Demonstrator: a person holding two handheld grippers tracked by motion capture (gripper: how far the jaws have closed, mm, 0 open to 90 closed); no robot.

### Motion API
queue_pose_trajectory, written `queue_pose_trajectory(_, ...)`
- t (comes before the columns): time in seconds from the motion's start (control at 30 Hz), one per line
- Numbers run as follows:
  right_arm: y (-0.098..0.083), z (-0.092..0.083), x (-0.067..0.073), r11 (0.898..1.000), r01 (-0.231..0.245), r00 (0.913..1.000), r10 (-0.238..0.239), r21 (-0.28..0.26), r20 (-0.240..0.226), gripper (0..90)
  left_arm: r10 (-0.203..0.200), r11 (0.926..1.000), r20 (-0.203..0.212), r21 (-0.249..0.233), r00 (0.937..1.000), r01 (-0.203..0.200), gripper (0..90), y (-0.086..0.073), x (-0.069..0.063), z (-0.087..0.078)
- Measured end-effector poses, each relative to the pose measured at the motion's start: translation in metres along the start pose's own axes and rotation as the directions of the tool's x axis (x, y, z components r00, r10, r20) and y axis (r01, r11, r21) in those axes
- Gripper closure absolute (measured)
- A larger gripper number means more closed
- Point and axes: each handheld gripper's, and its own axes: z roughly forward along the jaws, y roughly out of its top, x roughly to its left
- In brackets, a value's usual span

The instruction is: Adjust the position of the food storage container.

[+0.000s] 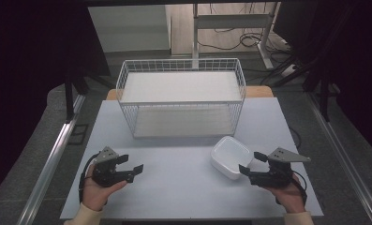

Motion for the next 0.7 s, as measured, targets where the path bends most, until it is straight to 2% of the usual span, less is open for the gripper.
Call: queue_pose_trajectory(0.7,0.0046,0.0016,-0.0016,0.998,-0.035,0.9994,0.035,0.042,-0.001,26.2,0.006,1.0000,0.010,-0.006,0.9999,-0.005,24.5,0.0016,-0.0025,-0.0018)
